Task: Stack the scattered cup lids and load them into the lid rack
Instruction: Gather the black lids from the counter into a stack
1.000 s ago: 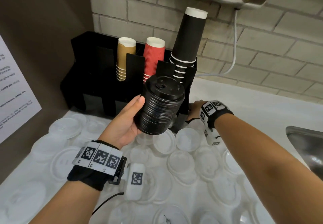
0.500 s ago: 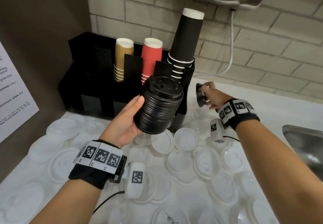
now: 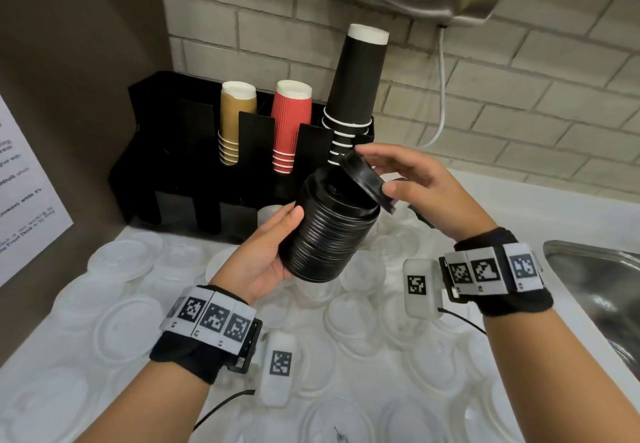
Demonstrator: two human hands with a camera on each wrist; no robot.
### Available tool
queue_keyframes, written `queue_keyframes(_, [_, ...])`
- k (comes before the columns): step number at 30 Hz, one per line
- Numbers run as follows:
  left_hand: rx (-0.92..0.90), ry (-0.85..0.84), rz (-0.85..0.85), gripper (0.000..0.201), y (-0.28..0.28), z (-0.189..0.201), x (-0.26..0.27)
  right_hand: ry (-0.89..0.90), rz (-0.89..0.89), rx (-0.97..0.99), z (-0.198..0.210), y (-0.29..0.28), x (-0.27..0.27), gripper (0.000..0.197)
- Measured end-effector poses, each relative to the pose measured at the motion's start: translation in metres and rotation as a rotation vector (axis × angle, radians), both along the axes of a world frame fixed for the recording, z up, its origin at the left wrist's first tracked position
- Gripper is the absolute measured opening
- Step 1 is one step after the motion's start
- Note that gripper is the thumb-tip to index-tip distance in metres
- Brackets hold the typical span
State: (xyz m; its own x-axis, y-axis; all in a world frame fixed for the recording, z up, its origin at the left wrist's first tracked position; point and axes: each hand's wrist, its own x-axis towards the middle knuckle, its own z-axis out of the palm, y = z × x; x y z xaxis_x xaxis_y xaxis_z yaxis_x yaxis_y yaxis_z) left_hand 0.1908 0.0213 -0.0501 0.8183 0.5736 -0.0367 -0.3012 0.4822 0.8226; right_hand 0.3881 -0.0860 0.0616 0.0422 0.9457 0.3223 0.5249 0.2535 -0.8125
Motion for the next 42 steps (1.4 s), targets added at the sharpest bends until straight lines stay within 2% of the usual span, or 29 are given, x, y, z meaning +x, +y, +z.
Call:
queue_keyframes(2, [0.022, 0.008, -0.017, 0.041, -0.001, 0.0, -0.001, -0.041, 0.021, -0.049, 0.006, -0.001, -0.008, 0.045])
queue_keyframes(6, [0.029, 0.044, -0.027, 0.057, -0.003, 0.001, 0.0, -0.187, 0.02, -0.092, 0.013, -0.001, -0.015, 0.045])
queue_keyframes(9, [0.024, 0.049, -0.016, 0.054, -0.004, 0.002, 0.0, -0.237, 0.018, -0.109, 0.017, -0.003, -0.018, 0.046])
queue_keyframes(12, [0.013, 0.068, -0.012, 0.068, -0.005, 0.002, 0.001, -0.316, -0.007, -0.111, 0.018, -0.004, -0.023, 0.047])
queue_keyframes(18, [-0.019, 0.066, -0.023, 0.079, -0.004, 0.001, 0.002, -0.372, -0.015, -0.072, 0.015, -0.004, -0.026, 0.049])
queue_keyframes(20, [-0.035, 0.033, -0.036, 0.075, -0.004, 0.0, 0.003, -0.385, 0.015, -0.069, 0.015, -0.004, -0.024, 0.051])
queue_keyframes(22, [-0.041, -0.001, -0.033, 0.063, -0.002, 0.001, 0.002, -0.327, 0.003, -0.077, 0.019, -0.004, -0.019, 0.05])
queue_keyframes(24, [-0.038, -0.019, -0.012, 0.059, 0.001, 0.006, 0.004, -0.149, -0.111, -0.031, 0.02, -0.003, 0.001, 0.032])
queue_keyframes(26, [-0.047, -0.03, 0.027, 0.068, 0.006, 0.013, 0.005, 0.038, -0.342, -0.028, 0.014, 0.006, 0.034, 0.011])
queue_keyframes(27, [-0.048, -0.032, 0.049, 0.075, 0.008, 0.017, 0.005, 0.078, -0.456, -0.087, 0.007, 0.01, 0.052, 0.01])
queue_keyframes(29, [-0.045, -0.028, 0.089, 0.083, 0.013, 0.024, 0.005, 0.06, -0.597, -0.326, -0.013, 0.021, 0.088, 0.016])
queue_keyframes(31, [-0.042, -0.051, 0.107, 0.081, 0.017, 0.027, 0.005, -0.135, -0.637, -0.627, -0.038, 0.035, 0.121, 0.024])
queue_keyframes(34, [-0.029, -0.08, 0.111, 0.07, 0.022, 0.027, 0.005, -0.609, -0.638, -0.919, -0.07, 0.054, 0.149, 0.039])
queue_keyframes(38, [0.024, -0.082, 0.101, 0.068, 0.028, 0.024, 0.007, -1.049, -0.517, -1.009, -0.094, 0.062, 0.176, 0.038])
queue_keyframes(40, [0.045, -0.07, 0.098, 0.075, 0.03, 0.022, 0.008, -1.154, -0.48, -1.026, -0.105, 0.062, 0.19, 0.044])
queue_keyframes(42, [0.046, -0.048, 0.098, 0.084, 0.033, 0.022, 0.009, -1.159, -0.471, -1.039, -0.113, 0.064, 0.202, 0.05])
